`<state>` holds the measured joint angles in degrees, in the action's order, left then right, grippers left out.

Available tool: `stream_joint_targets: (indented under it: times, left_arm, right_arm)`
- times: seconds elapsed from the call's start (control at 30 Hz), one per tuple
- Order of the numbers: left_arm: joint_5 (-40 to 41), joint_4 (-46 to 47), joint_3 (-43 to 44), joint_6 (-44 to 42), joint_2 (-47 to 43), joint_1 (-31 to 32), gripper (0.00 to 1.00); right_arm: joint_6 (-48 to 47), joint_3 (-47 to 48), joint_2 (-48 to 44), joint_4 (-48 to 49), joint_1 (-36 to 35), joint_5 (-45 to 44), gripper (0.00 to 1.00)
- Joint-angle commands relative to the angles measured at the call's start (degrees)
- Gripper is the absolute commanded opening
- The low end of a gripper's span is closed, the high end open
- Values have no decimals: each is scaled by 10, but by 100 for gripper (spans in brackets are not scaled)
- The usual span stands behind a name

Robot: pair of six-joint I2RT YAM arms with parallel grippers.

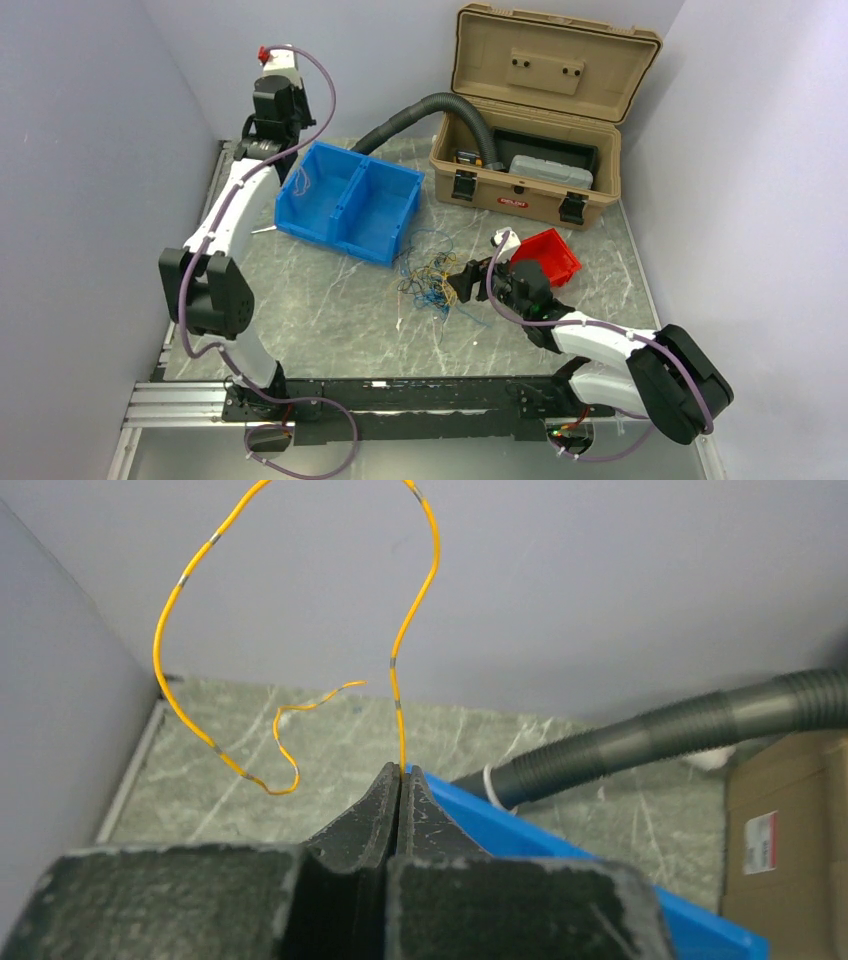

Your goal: Untangle the cables

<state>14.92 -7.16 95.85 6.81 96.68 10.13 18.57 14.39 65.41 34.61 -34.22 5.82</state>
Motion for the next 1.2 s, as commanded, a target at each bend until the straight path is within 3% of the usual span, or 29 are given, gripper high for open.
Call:
stream_joint_targets:
  times: [0.0,0.3,0.5,0.7,0.93,1.07,1.1,1.17]
  left_arm:
    - [-32,66,-35,54,13,-9,0]
    - [-47,158,-268,124,-49,-7,0]
    - [-2,135,-341,144,-74,-5,0]
    - [-8,43,-298,153,-30,-4,0]
    - [-38,-91,-185,147,48,-4,0]
    - [-62,-128,-160,142,47,-4,14]
    - [-65,-124,-163,141,40,-4,20]
    - [-70,-126,-165,143,27,-4,43]
  right_arm:
    - [-8,-2,-14,34,-2,-9,78]
    - [-6,-1,-10,37,-1,-8,78]
    - [-4,5,3,39,-1,2,78]
    - [-5,4,2,38,-1,1,78]
    - [-7,3,-3,33,-2,-4,78]
    - [-8,3,-5,32,-1,-6,79]
    - [-8,3,-5,32,-2,-5,79]
    - [-7,3,-6,32,-1,-5,79]
